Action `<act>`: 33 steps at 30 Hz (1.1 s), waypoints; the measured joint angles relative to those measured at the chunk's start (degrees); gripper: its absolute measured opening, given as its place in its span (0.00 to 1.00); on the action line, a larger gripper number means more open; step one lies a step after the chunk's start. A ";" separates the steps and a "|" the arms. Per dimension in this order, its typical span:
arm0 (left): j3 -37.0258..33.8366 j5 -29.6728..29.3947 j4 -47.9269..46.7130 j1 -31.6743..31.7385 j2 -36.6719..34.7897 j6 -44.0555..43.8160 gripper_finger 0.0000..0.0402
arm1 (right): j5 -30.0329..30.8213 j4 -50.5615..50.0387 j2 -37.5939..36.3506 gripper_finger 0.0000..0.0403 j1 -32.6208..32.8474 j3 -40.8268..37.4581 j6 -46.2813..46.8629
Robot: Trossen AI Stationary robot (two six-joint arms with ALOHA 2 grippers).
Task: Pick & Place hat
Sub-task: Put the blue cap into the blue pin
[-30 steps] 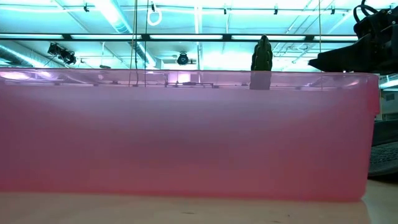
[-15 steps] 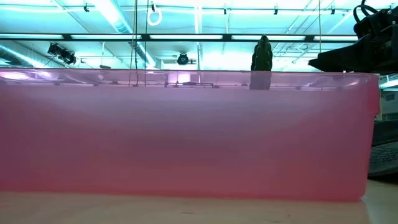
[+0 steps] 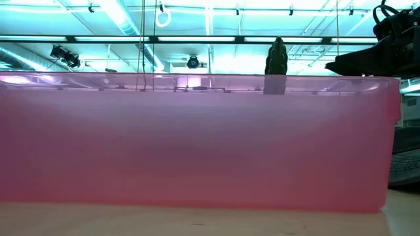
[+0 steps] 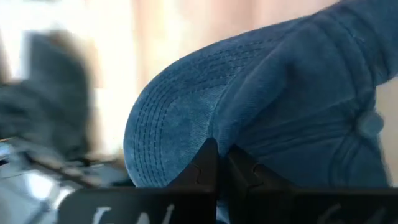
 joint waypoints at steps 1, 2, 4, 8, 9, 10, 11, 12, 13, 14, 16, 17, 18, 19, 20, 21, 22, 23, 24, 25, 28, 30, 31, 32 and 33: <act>1.42 -1.50 -2.64 0.60 0.00 -0.21 0.01 | 0.00 0.00 0.00 0.49 -0.01 0.00 0.00; 2.90 -3.27 -5.09 1.31 0.00 -0.65 0.01 | 0.00 0.00 0.00 0.49 0.00 0.00 0.00; 5.42 -7.19 -6.46 3.03 -0.24 -0.34 0.01 | 0.00 0.00 0.00 0.49 -0.02 0.00 0.00; 8.09 -14.19 -4.08 7.72 -2.33 9.91 0.01 | 0.01 0.00 0.00 0.49 -0.02 0.00 0.00; 8.64 -15.29 -4.28 9.06 -2.38 13.30 0.01 | 0.00 -0.01 0.00 0.49 0.00 0.00 0.00; 8.99 -16.21 -4.87 10.29 -2.38 17.29 0.01 | -0.01 -0.02 0.00 0.49 -0.01 0.00 0.00; 9.16 -17.10 -5.14 11.47 -2.45 21.62 0.01 | 0.01 0.00 0.00 0.49 -0.01 0.00 0.00; 9.37 -18.30 -5.10 12.80 -2.62 25.84 0.01 | 0.00 -0.01 0.00 0.49 0.00 0.00 0.00; 9.60 -19.63 -5.11 14.14 -2.72 30.00 0.01 | 0.00 0.00 0.00 0.49 0.00 0.00 0.00; 9.65 -20.83 -5.11 15.37 -2.73 33.87 0.01 | 0.00 0.00 0.00 0.49 0.00 0.00 0.00; 9.65 -22.09 -5.04 18.01 -2.71 40.61 0.01 | 0.00 0.00 0.00 0.49 -0.02 0.00 0.00; 9.63 -22.56 -4.94 19.35 -2.71 43.67 0.01 | 0.00 0.00 0.00 0.49 -0.01 0.00 0.00; 9.63 -22.70 -4.68 20.82 -2.71 46.86 0.01 | 0.00 -0.01 0.00 0.49 0.00 0.00 0.00; 9.63 -22.77 -4.32 22.12 -2.71 50.19 0.01 | 0.00 0.00 0.00 0.49 0.00 0.00 0.00; 9.63 -22.82 -4.11 23.39 -2.71 53.79 0.01 | 0.00 0.00 0.00 0.49 -0.01 0.00 0.00; 9.63 -23.13 -4.15 24.63 -2.71 57.39 0.01 | 0.00 0.00 0.00 0.49 -0.01 0.00 0.00; 9.63 -23.82 -4.18 25.80 -2.71 60.87 0.01 | 0.00 -0.01 0.00 0.49 0.00 0.00 0.00; 9.63 -24.92 -3.97 26.92 -2.71 64.29 0.01 | 0.00 0.00 0.00 0.49 0.00 0.00 0.00; 9.63 -26.37 -3.45 28.03 -2.71 67.52 0.01 | 0.00 0.00 0.00 0.49 0.00 0.00 0.00; 9.63 -28.12 -2.80 29.06 -2.71 70.62 0.01 | 0.00 0.00 0.00 0.49 0.00 0.00 0.00; 9.63 -32.60 0.65 32.26 -2.71 81.93 0.01 | 0.00 -0.01 0.00 0.49 -0.01 0.00 0.00; 9.63 -31.58 4.72 34.46 -2.71 90.46 0.01 | 0.00 0.00 0.00 0.49 0.00 0.00 0.00; 9.63 -29.59 7.41 35.55 -2.77 94.77 0.01 | 0.00 -0.02 0.00 0.49 0.00 0.00 0.00; 9.59 -26.62 10.31 36.67 -2.95 98.88 0.01 | 0.00 0.00 0.00 0.49 0.00 0.00 0.00; 9.58 -23.10 13.15 37.94 -3.24 102.68 0.01 | 0.00 0.00 0.00 0.49 0.00 0.00 0.00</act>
